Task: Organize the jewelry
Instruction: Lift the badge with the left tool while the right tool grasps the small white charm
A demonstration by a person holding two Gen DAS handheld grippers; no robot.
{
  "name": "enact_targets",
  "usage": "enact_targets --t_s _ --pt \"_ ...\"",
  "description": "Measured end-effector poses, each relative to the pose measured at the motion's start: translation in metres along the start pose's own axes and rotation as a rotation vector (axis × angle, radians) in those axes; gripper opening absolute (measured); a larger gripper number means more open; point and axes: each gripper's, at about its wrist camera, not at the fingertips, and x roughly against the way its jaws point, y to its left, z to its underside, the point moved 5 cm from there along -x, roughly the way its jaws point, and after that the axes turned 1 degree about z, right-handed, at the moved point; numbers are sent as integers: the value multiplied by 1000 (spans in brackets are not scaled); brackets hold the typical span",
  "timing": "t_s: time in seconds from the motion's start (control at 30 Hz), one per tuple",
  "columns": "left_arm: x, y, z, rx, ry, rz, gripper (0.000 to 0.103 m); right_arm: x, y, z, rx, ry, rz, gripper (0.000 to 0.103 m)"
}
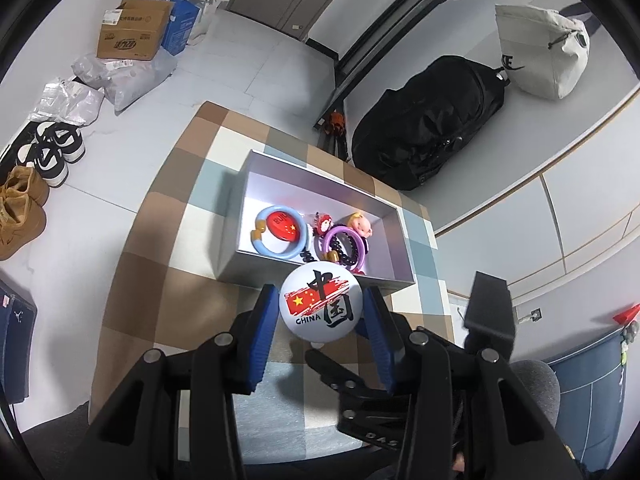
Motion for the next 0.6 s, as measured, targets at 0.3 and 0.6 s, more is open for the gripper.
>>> enact_targets --t_s 0.3,0.6 --pt "2 11 -1 14 9 -7 38 -11 21 0 116 -11 108 34" --pt "3 10 1 -1 16 -23 37 -8 14 2 96 -14 117 14"
